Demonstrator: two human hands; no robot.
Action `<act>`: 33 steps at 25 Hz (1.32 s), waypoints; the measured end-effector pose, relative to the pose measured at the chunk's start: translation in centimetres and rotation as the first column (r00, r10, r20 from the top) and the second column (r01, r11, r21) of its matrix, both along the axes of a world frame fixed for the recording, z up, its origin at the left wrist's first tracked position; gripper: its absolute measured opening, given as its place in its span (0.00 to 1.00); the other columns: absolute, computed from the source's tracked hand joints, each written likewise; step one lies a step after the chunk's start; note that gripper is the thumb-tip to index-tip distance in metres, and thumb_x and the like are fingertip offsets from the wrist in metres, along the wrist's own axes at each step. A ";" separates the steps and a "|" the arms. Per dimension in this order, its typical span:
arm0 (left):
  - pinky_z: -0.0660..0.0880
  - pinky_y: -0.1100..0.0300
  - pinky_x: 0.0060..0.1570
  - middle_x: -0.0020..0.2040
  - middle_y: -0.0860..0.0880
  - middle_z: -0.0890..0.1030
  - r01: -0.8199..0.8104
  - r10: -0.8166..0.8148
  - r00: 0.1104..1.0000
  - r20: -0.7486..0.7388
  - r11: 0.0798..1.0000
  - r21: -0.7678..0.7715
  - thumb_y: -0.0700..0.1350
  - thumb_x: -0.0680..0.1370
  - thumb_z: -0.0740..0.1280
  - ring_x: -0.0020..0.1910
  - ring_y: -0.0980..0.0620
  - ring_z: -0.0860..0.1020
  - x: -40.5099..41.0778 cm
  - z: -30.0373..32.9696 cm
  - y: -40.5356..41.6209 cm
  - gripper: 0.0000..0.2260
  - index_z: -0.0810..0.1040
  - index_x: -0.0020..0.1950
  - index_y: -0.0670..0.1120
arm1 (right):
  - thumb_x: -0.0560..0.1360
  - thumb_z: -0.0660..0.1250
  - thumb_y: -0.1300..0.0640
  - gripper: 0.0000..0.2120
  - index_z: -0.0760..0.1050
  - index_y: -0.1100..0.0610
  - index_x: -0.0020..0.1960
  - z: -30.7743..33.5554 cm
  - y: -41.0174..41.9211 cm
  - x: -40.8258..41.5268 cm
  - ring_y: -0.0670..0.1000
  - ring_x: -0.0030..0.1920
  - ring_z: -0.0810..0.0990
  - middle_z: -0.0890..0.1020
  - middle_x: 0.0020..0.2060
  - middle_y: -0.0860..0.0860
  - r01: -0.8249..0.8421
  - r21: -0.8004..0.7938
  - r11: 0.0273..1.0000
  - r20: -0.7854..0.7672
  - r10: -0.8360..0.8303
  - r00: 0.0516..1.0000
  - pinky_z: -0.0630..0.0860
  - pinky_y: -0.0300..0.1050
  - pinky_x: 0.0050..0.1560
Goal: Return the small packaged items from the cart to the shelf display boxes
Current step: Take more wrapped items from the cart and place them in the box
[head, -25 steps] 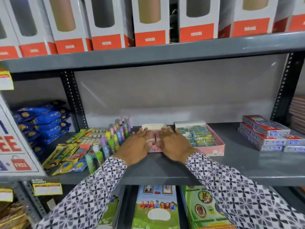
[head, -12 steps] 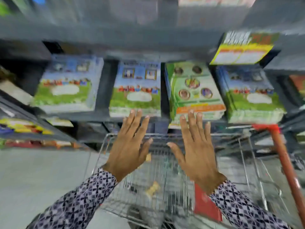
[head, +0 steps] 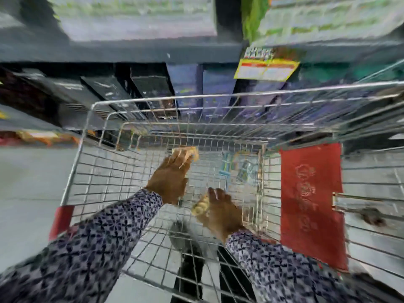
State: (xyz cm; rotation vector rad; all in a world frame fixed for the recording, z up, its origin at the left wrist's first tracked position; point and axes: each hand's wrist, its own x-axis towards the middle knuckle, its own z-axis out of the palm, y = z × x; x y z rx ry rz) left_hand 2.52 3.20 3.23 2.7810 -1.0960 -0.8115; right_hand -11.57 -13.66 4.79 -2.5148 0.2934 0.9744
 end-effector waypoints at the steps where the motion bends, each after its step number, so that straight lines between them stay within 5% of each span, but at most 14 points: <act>1: 0.47 0.40 0.83 0.87 0.39 0.46 0.008 -0.008 1.000 0.015 1.000 0.028 0.52 0.84 0.59 0.86 0.36 0.46 0.3 -1.3 -0.1 0.34 0.49 0.87 0.48 | 0.76 0.69 0.37 0.46 0.53 0.57 0.82 -1.5 1.0 -0.1 0.63 0.75 0.67 0.64 0.78 0.60 0.000 -0.004 1.000 -0.013 0.000 1.000 0.77 0.59 0.66; 5: 0.50 0.32 0.82 0.87 0.40 0.43 -0.063 0.060 0.998 0.024 0.987 0.147 0.58 0.84 0.58 0.86 0.35 0.43 0.6 -3.3 -0.8 0.34 0.48 0.87 0.51 | 0.74 0.73 0.44 0.36 0.64 0.59 0.74 -3.9 1.2 0.8 0.58 0.64 0.75 0.73 0.67 0.57 -0.053 -0.066 0.996 0.166 0.063 0.984 0.84 0.55 0.53; 8: 0.69 0.34 0.72 0.84 0.37 0.56 -0.121 0.115 0.993 0.039 0.977 0.175 0.59 0.79 0.65 0.80 0.31 0.61 -0.4 -2.6 -1.2 0.38 0.54 0.84 0.48 | 0.72 0.74 0.57 0.39 0.60 0.61 0.78 -4.3 -1.5 2.5 0.60 0.71 0.71 0.69 0.73 0.59 -0.095 -0.063 0.994 0.249 0.107 0.962 0.81 0.55 0.62; 10: 0.72 0.37 0.70 0.81 0.37 0.60 -0.135 0.129 0.990 0.054 0.981 0.137 0.53 0.75 0.69 0.76 0.33 0.65 0.1 -2.0 -1.4 0.40 0.55 0.83 0.46 | 0.72 0.74 0.59 0.41 0.58 0.60 0.80 -4.6 -3.0 3.0 0.60 0.76 0.67 0.66 0.76 0.59 -0.107 -0.055 0.993 0.255 0.118 0.960 0.76 0.56 0.69; 13: 0.60 0.37 0.79 0.83 0.39 0.58 0.062 -0.062 0.995 0.071 0.998 0.005 0.43 0.66 0.73 0.82 0.34 0.58 2.7 -2.6 -1.3 0.46 0.59 0.83 0.45 | 0.71 0.77 0.49 0.48 0.55 0.59 0.81 -5.1 -3.1 2.5 0.62 0.77 0.67 0.65 0.78 0.61 -0.121 -0.104 0.987 0.240 0.143 0.960 0.76 0.59 0.70; 15: 0.45 0.40 0.81 0.86 0.41 0.52 0.261 -0.263 0.962 0.069 0.964 0.043 0.44 0.69 0.76 0.86 0.35 0.49 4.3 -3.7 -1.1 0.49 0.55 0.85 0.42 | 0.70 0.78 0.44 0.50 0.55 0.60 0.81 -5.7 -2.3 2.1 0.62 0.76 0.70 0.66 0.77 0.63 -0.098 -0.118 0.988 0.241 0.124 0.962 0.80 0.57 0.65; 17: 0.41 0.43 0.81 0.88 0.43 0.49 0.345 -0.349 0.935 0.059 0.936 0.067 0.41 0.73 0.74 0.86 0.39 0.44 4.8 -5.0 -1.2 0.48 0.51 0.87 0.43 | 0.72 0.78 0.49 0.47 0.56 0.63 0.81 -6.2 -1.7 1.8 0.64 0.75 0.71 0.65 0.77 0.65 -0.055 -0.104 0.993 0.251 0.080 0.965 0.83 0.57 0.62; 20: 0.56 0.47 0.83 0.87 0.45 0.53 0.272 -0.272 0.962 0.018 0.962 -0.013 0.29 0.75 0.65 0.87 0.42 0.48 4.3 -5.1 -1.4 0.41 0.54 0.86 0.45 | 0.73 0.76 0.59 0.43 0.57 0.63 0.81 -5.7 -1.4 2.1 0.63 0.72 0.75 0.63 0.79 0.64 0.012 -0.033 0.999 0.256 -0.003 0.967 0.86 0.54 0.54; 22: 0.68 0.44 0.79 0.85 0.43 0.60 0.251 -0.251 0.968 0.006 0.968 -0.016 0.33 0.78 0.65 0.85 0.40 0.57 3.9 -4.1 -1.1 0.35 0.59 0.85 0.43 | 0.71 0.75 0.65 0.45 0.55 0.60 0.82 -4.3 -2.1 2.3 0.62 0.67 0.79 0.58 0.82 0.60 0.056 0.043 0.997 0.248 -0.065 0.967 0.87 0.52 0.50; 25: 0.68 0.49 0.77 0.79 0.42 0.70 0.156 -0.152 0.981 -0.120 0.987 0.031 0.49 0.76 0.75 0.76 0.41 0.69 2.1 0.4 0.5 0.41 0.60 0.84 0.41 | 0.69 0.68 0.72 0.46 0.53 0.56 0.82 0.8 -3.8 2.3 0.56 0.56 0.84 0.52 0.84 0.53 0.074 0.144 0.987 0.280 -0.112 0.953 0.85 0.40 0.38; 27: 0.66 0.55 0.74 0.76 0.43 0.73 0.004 0.002 0.983 -0.183 1.000 0.031 0.57 0.72 0.78 0.72 0.43 0.71 0.3 4.7 1.8 0.47 0.60 0.84 0.42 | 0.69 0.65 0.71 0.44 0.54 0.59 0.82 5.3 -4.4 1.9 0.58 0.71 0.76 0.54 0.83 0.54 0.018 0.135 0.991 0.338 -0.063 0.939 0.84 0.40 0.48; 30: 0.60 0.50 0.81 0.83 0.46 0.64 -0.197 0.187 0.965 -0.182 0.979 -0.041 0.64 0.71 0.73 0.81 0.44 0.60 -0.9 13.3 1.7 0.46 0.63 0.84 0.47 | 0.71 0.65 0.68 0.41 0.56 0.60 0.82 14.7 -4.8 1.9 0.60 0.77 0.69 0.57 0.83 0.53 0.031 0.133 0.991 0.418 -0.084 0.904 0.80 0.50 0.63; 33: 0.55 0.54 0.81 0.84 0.51 0.60 -0.232 0.245 0.969 0.001 0.919 -0.320 0.67 0.69 0.70 0.83 0.48 0.58 0.5 26.3 1.0 0.40 0.74 0.78 0.50 | 0.71 0.69 0.66 0.46 0.53 0.54 0.84 27.4 -4.6 3.0 0.59 0.71 0.75 0.53 0.84 0.47 0.056 0.159 0.986 0.556 -0.137 0.820 0.80 0.45 0.52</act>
